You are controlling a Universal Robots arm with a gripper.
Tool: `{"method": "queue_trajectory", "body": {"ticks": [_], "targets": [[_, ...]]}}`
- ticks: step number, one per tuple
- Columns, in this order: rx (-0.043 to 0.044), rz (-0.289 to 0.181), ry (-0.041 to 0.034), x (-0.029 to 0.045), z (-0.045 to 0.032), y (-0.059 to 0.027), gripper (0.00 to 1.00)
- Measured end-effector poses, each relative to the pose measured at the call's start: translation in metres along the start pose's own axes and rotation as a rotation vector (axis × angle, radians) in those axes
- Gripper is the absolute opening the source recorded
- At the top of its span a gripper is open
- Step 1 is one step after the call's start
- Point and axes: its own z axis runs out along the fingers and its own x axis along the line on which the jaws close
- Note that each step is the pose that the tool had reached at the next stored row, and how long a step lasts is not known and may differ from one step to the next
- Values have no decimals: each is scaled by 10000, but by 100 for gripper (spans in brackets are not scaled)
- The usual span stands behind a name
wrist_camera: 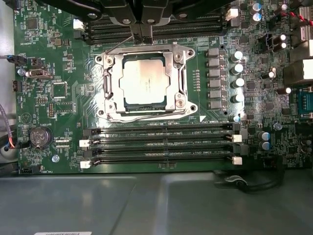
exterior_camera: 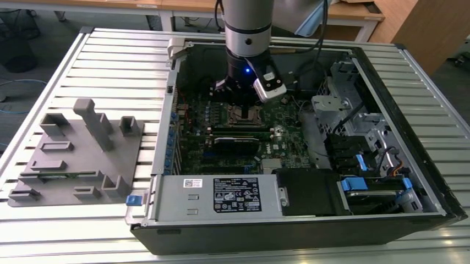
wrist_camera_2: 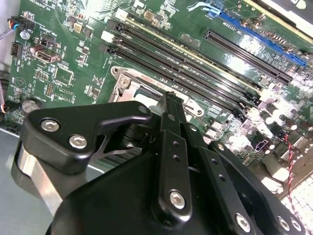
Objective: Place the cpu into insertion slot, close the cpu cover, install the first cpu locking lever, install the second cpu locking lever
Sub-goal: 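Install the second cpu locking lever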
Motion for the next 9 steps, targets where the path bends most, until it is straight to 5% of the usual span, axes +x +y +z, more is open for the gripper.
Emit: {"method": "queue_trajectory", "body": {"ticks": [9], "targets": [[-7, 0, 0, 11, 1, -7, 11]]}}
